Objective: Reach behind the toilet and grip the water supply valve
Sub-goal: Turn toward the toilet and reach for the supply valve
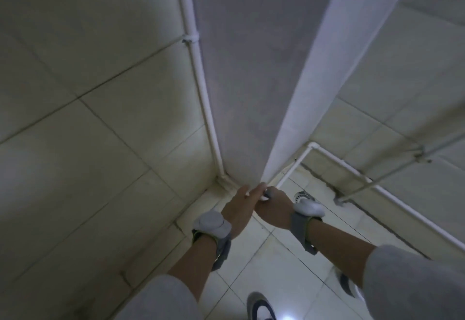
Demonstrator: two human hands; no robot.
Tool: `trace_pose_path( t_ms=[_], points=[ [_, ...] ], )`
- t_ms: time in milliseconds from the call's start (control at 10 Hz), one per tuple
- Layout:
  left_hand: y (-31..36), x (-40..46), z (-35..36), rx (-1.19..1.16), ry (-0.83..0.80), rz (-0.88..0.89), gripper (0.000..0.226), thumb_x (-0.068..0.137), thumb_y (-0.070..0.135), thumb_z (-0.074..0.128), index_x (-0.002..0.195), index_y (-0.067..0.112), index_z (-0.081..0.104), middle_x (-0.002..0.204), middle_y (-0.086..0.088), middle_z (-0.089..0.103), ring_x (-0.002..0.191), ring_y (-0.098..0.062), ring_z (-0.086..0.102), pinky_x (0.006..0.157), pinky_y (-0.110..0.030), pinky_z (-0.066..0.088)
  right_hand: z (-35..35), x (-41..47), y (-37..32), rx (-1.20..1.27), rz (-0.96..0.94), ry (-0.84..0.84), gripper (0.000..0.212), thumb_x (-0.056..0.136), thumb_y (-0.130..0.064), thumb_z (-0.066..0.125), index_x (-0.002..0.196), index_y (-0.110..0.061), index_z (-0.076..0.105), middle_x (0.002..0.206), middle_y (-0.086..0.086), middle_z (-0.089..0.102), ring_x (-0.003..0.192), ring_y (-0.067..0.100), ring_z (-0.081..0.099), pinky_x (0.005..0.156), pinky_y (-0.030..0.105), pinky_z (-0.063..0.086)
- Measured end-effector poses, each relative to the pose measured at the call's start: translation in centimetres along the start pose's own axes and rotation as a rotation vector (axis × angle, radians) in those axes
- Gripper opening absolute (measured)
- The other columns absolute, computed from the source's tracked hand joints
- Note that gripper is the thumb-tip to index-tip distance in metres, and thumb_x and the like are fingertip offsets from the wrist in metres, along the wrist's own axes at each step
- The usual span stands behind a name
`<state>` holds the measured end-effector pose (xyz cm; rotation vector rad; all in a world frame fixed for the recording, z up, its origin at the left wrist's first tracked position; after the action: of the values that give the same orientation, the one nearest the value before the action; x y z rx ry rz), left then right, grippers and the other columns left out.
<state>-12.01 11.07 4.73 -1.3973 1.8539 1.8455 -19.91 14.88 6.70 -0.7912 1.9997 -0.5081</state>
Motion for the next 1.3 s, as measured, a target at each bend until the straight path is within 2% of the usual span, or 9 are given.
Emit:
trace_pose_path(
  t_ms=[200,300,500,600,700,900,1000,1200,1300],
  points=[
    [2.0,-0.5,9.5,0.029,-0.181,0.009,0.104,0.067,0.081,0.038,0.149,0.016,0.039,0.153,-0.013,0.042,0.142,-0.036,0.038,0.114,-0.051,0.030,-4.1,-4.4,8.2,0.065,0.141,0.087,0.024,0.089,-0.013,0.051,0.067,-0.023,0.053,0.071,-0.005,0.052,0.085,0.030,0.058,0.073,0.033,0.041],
    [1.1,0.4,15.6,0.116,-0.197,-0.069,0.109,0.063,0.089,0.042,0.145,0.018,0.045,0.146,-0.014,0.052,0.134,-0.033,0.049,0.113,-0.049,0.037,-6.1,-6.9,14.0,0.096,0.150,0.104,0.023,0.088,-0.013,0.048,0.092,-0.001,0.067,0.087,0.009,0.064,0.096,0.035,0.064,0.070,0.031,0.038],
    [0.4,1.0,27.1,0.211,-0.305,-0.057,0.135,0.030,0.106,0.034,0.140,0.029,0.048,0.141,-0.005,0.057,0.129,-0.029,0.056,0.109,-0.049,0.039,-9.4,-10.9,24.3,0.091,0.253,0.167,0.027,0.089,-0.014,0.048,0.107,-0.001,0.063,0.107,0.015,0.066,0.093,0.031,0.062,0.073,0.034,0.049],
    [-0.1,0.9,32.4,0.234,-0.366,-0.027,0.131,0.036,0.105,0.036,0.140,0.027,0.048,0.140,-0.002,0.059,0.128,-0.027,0.056,0.111,-0.048,0.038,-10.6,-12.7,29.3,0.138,0.282,0.183,0.027,0.090,-0.014,0.049,0.109,0.000,0.062,0.096,0.014,0.065,0.075,0.021,0.053,0.063,0.024,0.043],
    [-1.3,1.8,39.4,0.198,-0.429,0.005,0.120,0.050,0.100,0.046,0.140,0.021,0.050,0.142,-0.004,0.058,0.130,-0.026,0.055,0.115,-0.046,0.036,-12.0,-15.1,35.4,0.145,0.299,0.180,0.018,0.089,-0.012,0.048,0.086,-0.005,0.064,0.073,0.004,0.055,0.074,0.025,0.054,0.061,0.025,0.038],
    [-3.1,2.4,49.4,0.206,-0.526,0.020,0.111,0.055,0.096,0.051,0.138,0.022,0.054,0.132,0.001,0.064,0.117,-0.017,0.063,0.109,-0.038,0.042,-13.8,-17.7,46.4,0.275,0.410,0.314,0.022,0.083,-0.018,0.063,0.105,-0.015,0.065,0.108,0.009,0.068,0.087,0.021,0.057,0.083,0.034,0.050],
    [-2.8,1.9,51.7,0.208,-0.565,0.032,0.100,0.063,0.089,0.049,0.134,0.020,0.056,0.122,0.001,0.066,0.109,-0.016,0.065,0.094,-0.030,0.044,-13.2,-17.2,49.0,0.214,0.386,0.250,0.016,0.082,-0.017,0.053,0.089,-0.009,0.065,0.102,0.012,0.071,0.086,0.025,0.063,0.075,0.036,0.049],
    [-5.4,3.5,55.4,0.259,-0.585,0.000,0.102,0.060,0.086,0.048,0.139,0.022,0.053,0.137,0.000,0.061,0.117,-0.016,0.063,0.096,-0.033,0.044,-12.3,-16.6,53.9,0.225,0.399,0.241,0.019,0.082,-0.019,0.051,0.089,-0.012,0.067,0.098,0.007,0.072,0.088,0.024,0.065,0.080,0.036,0.053],
    [-6.5,4.8,55.9,0.277,-0.545,0.002,0.053,0.075,0.076,0.051,0.105,0.037,0.072,0.123,0.005,0.065,0.106,-0.005,0.062,0.090,-0.029,0.042,-10.7,-15.1,56.1,0.262,0.388,0.244,0.013,0.081,-0.023,0.051,0.076,-0.021,0.063,0.089,0.003,0.069,0.086,0.021,0.064,0.073,0.032,0.049]
  ],
)
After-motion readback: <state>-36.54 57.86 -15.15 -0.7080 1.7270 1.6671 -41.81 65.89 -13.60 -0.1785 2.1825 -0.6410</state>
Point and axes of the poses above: each hand's wrist, its own x-axis towards the middle knuckle, its own z-axis out of the palm, y = z × x, the point moved 10 cm from there along x, towards the middle knuckle
